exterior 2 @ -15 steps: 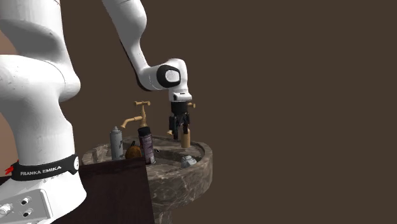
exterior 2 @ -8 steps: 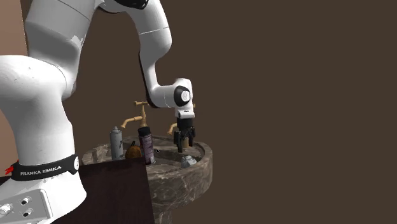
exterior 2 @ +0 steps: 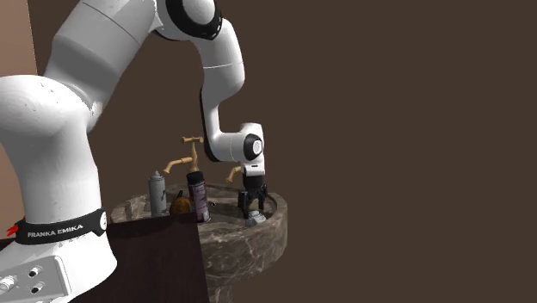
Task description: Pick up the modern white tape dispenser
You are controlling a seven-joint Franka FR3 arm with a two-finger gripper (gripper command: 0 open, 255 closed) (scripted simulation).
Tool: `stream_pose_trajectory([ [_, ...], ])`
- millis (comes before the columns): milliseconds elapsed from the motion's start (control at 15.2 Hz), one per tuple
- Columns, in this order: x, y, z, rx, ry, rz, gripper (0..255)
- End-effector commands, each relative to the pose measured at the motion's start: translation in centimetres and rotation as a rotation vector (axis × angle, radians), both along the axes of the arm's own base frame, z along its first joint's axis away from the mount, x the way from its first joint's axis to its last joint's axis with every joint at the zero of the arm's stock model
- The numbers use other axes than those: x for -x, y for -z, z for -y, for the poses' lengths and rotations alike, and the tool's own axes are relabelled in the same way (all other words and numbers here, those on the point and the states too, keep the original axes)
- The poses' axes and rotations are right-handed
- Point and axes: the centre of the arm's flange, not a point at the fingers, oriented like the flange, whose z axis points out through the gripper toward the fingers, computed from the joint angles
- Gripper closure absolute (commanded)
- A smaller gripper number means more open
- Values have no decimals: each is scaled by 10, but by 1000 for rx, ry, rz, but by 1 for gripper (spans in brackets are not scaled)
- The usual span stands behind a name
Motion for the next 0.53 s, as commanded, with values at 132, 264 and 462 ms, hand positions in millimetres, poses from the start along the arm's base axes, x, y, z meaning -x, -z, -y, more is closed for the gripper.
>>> stream_pose_trajectory([
  [132,0,21,0,0,0,0,0],
  [264,-1,21,0,0,1,0,255],
  [462,2,24,2,0,0,0,255],
])
